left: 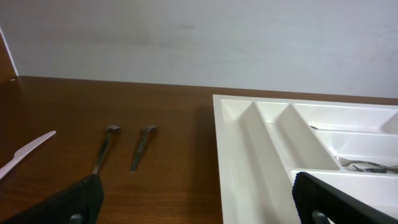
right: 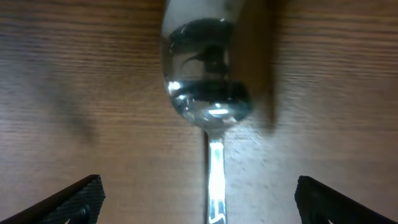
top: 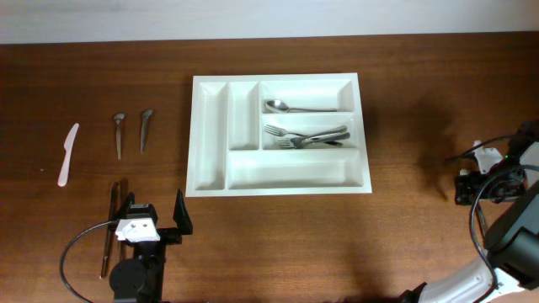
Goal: Pack container
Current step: 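Lower the right gripper onto the spoon and close on its handle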
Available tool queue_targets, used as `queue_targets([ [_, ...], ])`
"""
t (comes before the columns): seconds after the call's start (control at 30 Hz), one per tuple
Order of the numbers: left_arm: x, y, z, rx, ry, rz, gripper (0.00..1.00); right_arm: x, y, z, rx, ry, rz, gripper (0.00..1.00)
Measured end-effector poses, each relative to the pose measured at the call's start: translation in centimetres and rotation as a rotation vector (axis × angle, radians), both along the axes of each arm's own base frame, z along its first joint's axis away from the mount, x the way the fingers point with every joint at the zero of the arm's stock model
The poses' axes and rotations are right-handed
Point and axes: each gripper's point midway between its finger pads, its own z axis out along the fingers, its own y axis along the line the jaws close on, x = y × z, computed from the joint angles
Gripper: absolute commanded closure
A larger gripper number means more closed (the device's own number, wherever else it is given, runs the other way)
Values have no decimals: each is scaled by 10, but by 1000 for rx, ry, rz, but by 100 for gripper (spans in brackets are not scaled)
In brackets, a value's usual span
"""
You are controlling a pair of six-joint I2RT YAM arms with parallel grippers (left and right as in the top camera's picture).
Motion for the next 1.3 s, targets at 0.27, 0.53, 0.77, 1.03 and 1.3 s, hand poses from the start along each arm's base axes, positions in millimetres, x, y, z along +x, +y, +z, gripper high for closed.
queue_targets([
  [0.27,0,0,0,0,0,0,1,4,-3,-6,-8,-11,11,1],
  [0.53,0,0,0,0,0,0,1,7,-6,-6,-17,-23,11,1],
  [0.77,0,0,0,0,0,0,1,7,-4,-11,-6,-14,12,1],
  [1.03,0,0,0,0,0,0,1,6,-5,-12,-5,-13,10,2],
  [1.3,0,0,0,0,0,0,1,-2,-10,-13,7,-4,-19,3],
])
